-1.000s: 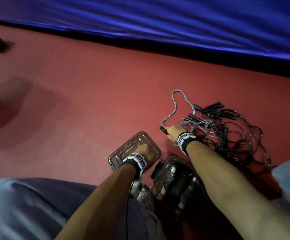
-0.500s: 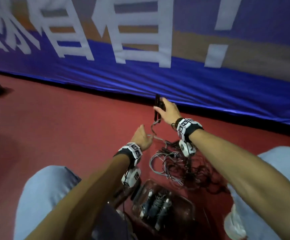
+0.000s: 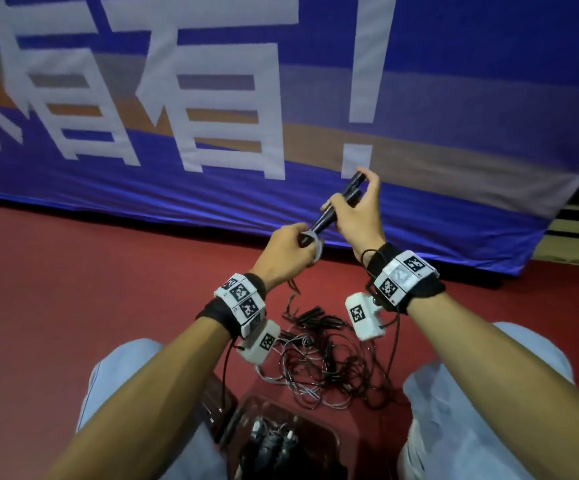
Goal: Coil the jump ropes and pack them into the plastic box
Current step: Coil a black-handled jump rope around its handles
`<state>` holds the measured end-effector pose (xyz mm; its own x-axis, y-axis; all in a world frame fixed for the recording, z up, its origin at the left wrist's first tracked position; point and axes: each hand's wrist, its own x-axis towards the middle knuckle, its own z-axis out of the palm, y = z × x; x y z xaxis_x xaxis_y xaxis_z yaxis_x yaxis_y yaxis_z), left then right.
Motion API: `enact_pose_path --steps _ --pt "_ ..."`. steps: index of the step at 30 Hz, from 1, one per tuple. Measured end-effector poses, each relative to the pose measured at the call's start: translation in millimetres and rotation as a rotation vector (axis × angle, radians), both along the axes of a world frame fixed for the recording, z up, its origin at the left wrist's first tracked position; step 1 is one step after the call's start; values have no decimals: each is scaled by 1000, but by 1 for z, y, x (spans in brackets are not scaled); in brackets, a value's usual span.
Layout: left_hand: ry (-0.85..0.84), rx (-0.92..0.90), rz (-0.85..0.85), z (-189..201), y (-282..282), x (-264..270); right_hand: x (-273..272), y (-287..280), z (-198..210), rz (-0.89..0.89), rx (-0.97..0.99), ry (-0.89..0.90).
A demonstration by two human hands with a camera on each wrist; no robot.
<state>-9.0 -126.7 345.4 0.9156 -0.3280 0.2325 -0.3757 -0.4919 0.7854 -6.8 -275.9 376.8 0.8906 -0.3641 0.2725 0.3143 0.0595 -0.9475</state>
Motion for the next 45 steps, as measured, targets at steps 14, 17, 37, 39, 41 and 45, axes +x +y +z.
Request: enact_pose_path --steps 14,17,37,39,41,45 --pt "-17 -89 -62 6 -33 -6 3 -33 -3 -185 1 -63" --pt "-148 -115 -38 7 -31 -5 7 -62 7 -373 43 -134" --pt "663 -541 -327 12 -36 -23 4 -40 -14 -336 -26 25" --pt "666 -569 -281 16 -31 -23 8 -35 -13 -372 2 71" --pt "606 -587 -215 21 -29 -22 11 -33 -13 -369 60 124" --pt "488 -624 -78 24 -9 -17 17 -22 -23 -261 -55 184"
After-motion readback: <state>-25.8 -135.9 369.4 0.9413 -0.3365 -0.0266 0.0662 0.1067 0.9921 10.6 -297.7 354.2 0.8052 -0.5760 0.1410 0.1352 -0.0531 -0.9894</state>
